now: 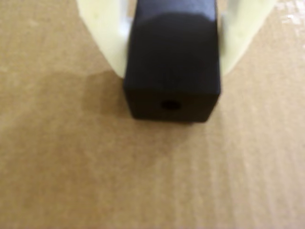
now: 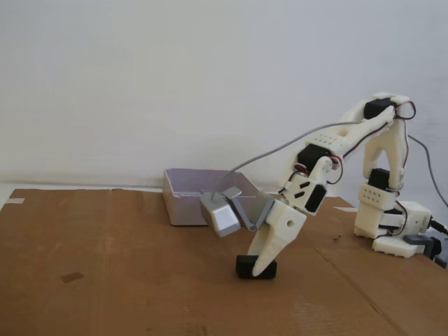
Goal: Grasp a block and put it in the box.
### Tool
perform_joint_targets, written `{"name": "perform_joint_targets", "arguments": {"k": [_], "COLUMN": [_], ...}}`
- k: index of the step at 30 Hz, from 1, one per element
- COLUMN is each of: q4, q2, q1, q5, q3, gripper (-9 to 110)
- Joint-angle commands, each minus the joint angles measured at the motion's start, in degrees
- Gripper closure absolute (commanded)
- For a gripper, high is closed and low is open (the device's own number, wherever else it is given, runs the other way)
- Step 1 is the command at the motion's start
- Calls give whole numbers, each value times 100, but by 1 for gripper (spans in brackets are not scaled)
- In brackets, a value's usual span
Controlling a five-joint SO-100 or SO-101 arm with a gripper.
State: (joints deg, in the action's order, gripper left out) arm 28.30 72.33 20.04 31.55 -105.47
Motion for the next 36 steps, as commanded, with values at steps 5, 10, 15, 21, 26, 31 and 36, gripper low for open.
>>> {"name": "perform_joint_targets", "arguments": {"k": [5,10,15,21,26,31,36], "q4": [-132,-149,-158,-132,-132,-132,-123], "q2": [114,158,167,167,167,167,167], "q1": [44,44,44,44,44,44,44], "q5": [0,0,0,0,0,0,0], "q3": [79,132,272,598,800,1046,1318], "gripper": [100,100,100,100,100,100,100]}}
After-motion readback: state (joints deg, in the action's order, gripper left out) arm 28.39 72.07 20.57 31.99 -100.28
